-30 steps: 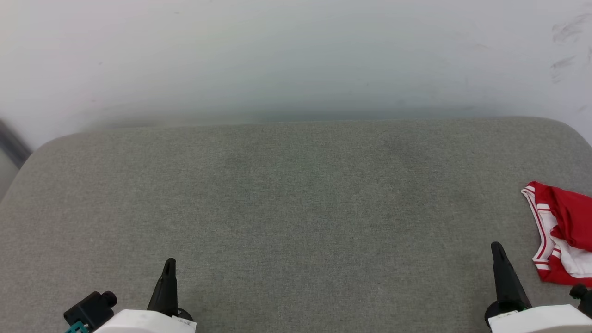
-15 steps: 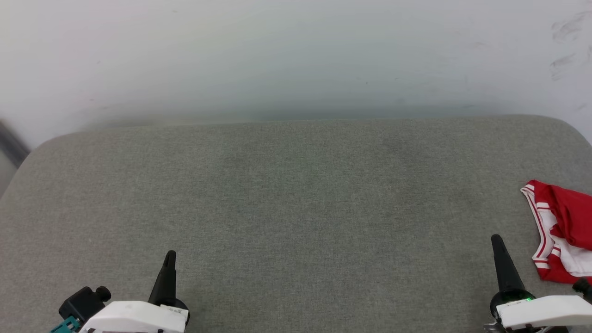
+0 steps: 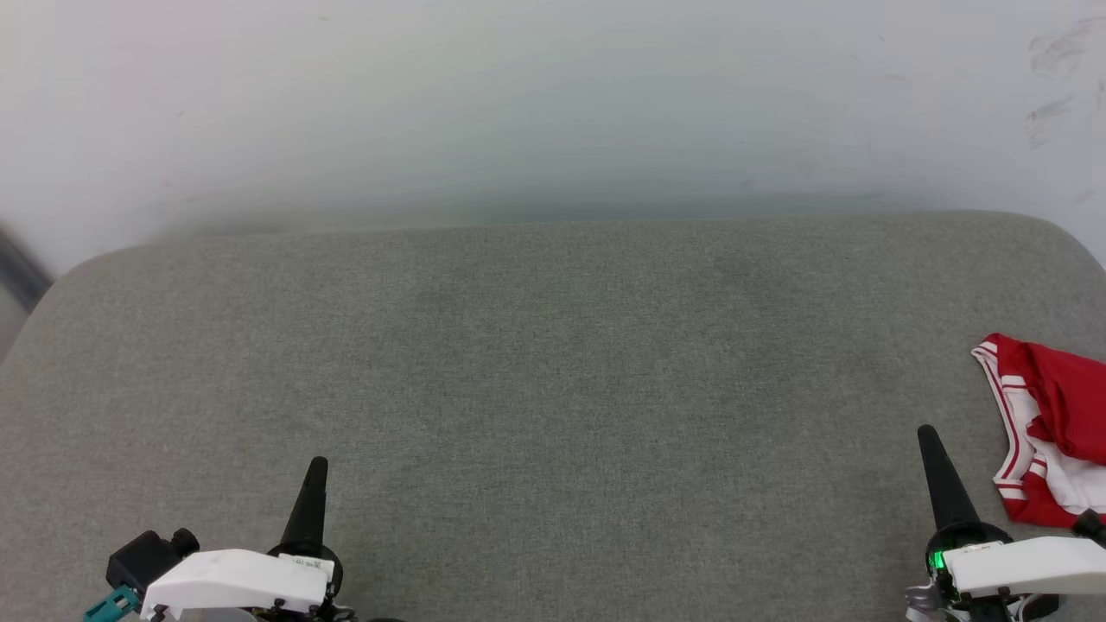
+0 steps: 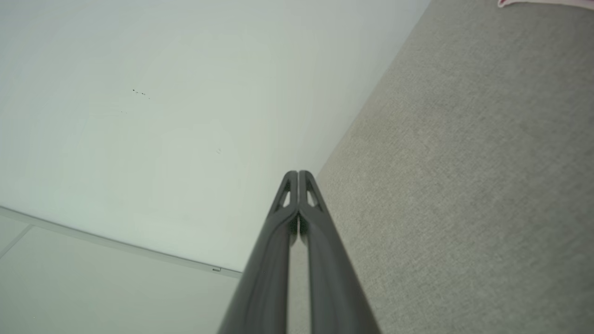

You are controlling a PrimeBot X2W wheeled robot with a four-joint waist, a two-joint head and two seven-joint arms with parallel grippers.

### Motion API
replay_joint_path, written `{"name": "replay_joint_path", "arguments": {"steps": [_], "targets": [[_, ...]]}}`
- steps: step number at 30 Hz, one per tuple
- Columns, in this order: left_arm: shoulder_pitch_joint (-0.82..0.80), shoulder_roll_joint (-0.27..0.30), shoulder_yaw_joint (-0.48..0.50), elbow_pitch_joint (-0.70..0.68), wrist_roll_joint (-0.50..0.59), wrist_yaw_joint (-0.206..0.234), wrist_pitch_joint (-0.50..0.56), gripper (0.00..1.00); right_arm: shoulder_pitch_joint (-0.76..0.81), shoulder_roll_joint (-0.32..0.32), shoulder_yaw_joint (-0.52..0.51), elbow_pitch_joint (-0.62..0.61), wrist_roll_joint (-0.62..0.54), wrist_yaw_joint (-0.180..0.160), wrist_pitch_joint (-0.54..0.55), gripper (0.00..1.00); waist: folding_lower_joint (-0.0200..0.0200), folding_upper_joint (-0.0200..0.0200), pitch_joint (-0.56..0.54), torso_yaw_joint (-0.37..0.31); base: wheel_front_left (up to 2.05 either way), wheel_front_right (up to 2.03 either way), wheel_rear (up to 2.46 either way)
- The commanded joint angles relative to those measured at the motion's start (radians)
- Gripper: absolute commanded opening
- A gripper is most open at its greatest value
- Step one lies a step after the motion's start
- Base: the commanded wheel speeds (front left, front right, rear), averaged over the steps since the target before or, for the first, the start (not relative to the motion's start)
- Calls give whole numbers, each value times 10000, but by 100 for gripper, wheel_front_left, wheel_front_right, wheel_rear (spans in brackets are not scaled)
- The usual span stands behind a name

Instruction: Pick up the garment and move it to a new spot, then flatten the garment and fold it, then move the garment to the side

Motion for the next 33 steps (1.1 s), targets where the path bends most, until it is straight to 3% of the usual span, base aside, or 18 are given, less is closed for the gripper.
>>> {"name": "replay_joint_path", "arguments": {"steps": [1,33], "targets": [[-274,55,53,-15,-252,-77,47,0,-256,-69,-27,-10,253,0,54,0,0,0,4,-3,0,0,0],[-846,5,436,448,-3070,-386,797,0,-824,-16,-220,427,2927,-1,792,0,0,0,102,-70,0,0,0]]}}
